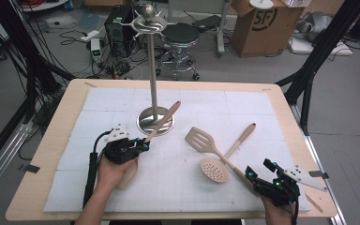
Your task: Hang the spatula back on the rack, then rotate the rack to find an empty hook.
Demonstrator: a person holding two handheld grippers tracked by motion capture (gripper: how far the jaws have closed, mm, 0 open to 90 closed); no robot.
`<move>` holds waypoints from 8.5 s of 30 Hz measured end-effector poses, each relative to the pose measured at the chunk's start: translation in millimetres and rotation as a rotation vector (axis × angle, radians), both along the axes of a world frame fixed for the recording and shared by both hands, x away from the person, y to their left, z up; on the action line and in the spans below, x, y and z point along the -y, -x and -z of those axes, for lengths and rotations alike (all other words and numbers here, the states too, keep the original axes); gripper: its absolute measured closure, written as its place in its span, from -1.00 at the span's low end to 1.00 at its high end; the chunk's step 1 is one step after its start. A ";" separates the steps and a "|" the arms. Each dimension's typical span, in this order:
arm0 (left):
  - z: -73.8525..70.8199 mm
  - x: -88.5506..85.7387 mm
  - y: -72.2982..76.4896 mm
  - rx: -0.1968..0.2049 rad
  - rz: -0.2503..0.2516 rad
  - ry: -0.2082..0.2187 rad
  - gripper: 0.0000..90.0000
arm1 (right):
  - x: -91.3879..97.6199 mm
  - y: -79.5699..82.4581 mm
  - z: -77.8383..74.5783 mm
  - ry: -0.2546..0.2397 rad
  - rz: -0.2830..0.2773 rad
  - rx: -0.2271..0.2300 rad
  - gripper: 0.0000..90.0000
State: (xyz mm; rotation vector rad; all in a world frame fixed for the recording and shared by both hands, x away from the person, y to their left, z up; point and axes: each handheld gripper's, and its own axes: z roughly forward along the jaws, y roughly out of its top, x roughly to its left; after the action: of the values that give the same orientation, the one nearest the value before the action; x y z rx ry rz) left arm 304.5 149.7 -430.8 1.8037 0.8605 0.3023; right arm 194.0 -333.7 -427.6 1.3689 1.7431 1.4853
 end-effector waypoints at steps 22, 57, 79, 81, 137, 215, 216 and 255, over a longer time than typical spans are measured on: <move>-46.7 -35.7 28.8 0.304 -0.007 0.463 0.74 | 0.9 3.4 -0.7 -0.006 0.009 0.002 -0.66; -94.7 -37.0 1.2 0.375 -0.152 0.376 0.74 | 1.8 4.3 -0.1 -0.009 0.006 -0.005 -0.66; -105.3 -40.6 5.9 0.476 -0.145 0.619 0.02 | 2.4 4.0 -0.9 -0.007 0.004 0.004 -0.66; -109.7 -38.4 4.4 0.483 -0.150 0.619 0.01 | 2.9 2.6 -0.3 -0.012 0.004 0.002 -0.66; -202.9 2.5 -73.5 0.572 -0.286 0.543 0.99 | 11.0 1.8 2.9 -0.052 0.023 -0.003 -0.66; -202.1 47.8 -56.7 0.591 -0.323 0.453 1.00 | 11.2 1.6 2.7 -0.041 0.020 -0.011 -0.66; -202.2 46.2 -57.0 0.594 -0.324 0.453 1.00 | 11.2 1.6 2.7 -0.041 0.020 -0.011 -0.66; -196.9 9.5 -68.5 0.574 -0.329 0.484 0.89 | 12.4 -0.1 5.2 -0.041 0.024 -0.022 -0.66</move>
State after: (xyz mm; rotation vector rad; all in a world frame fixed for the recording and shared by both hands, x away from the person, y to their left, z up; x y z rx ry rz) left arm 373.0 140.2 -233.9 1.0406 0.7291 0.7160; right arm 194.1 -346.0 -432.8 1.4276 1.7120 1.5064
